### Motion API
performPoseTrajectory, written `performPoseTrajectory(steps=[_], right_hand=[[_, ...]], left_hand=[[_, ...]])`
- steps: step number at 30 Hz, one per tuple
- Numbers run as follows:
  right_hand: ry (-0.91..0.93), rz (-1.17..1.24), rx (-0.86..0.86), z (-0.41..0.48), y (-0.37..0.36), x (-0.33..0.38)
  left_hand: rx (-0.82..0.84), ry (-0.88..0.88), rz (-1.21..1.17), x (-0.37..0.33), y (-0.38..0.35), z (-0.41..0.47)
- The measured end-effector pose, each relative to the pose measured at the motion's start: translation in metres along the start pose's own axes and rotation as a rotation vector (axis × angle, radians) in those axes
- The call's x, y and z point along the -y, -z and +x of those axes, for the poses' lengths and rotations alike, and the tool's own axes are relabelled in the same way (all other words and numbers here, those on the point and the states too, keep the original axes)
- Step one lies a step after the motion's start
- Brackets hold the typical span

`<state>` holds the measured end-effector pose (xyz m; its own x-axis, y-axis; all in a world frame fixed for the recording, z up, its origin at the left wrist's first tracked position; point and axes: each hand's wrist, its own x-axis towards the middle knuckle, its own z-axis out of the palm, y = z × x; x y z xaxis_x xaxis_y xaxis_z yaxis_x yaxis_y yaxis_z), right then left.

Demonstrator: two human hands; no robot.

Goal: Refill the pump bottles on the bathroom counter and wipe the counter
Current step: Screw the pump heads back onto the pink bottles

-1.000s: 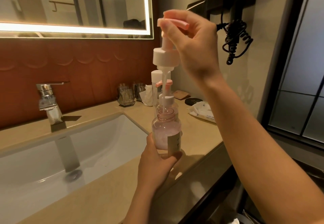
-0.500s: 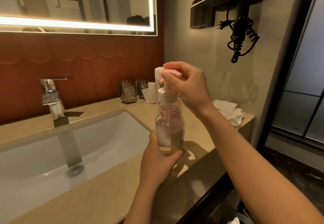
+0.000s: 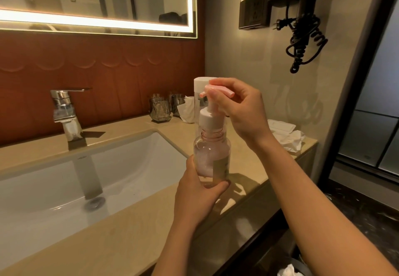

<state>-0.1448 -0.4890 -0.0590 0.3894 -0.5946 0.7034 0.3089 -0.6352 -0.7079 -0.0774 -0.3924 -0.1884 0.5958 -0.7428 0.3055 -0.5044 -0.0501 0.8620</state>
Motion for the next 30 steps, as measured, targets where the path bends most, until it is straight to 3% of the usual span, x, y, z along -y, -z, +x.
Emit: performPoseTrajectory(steps=[15, 23, 25, 30], right_hand=[[-0.040, 0.021, 0.141, -0.021, 0.003, -0.030], [-0.275, -0.014, 0.396, -0.026, 0.004, -0.034], [-0.287, -0.037, 0.344, -0.027, 0.001, -0.033], [-0.241, -0.350, 0.166, -0.025, -0.012, -0.029]], left_hand=[[0.008, -0.001, -0.014, -0.002, -0.001, -0.001], [-0.013, 0.000, 0.000, 0.000, -0.002, 0.001], [-0.004, -0.003, -0.004, -0.001, -0.002, 0.001], [0.008, 0.016, -0.030, -0.003, -0.001, 0.000]])
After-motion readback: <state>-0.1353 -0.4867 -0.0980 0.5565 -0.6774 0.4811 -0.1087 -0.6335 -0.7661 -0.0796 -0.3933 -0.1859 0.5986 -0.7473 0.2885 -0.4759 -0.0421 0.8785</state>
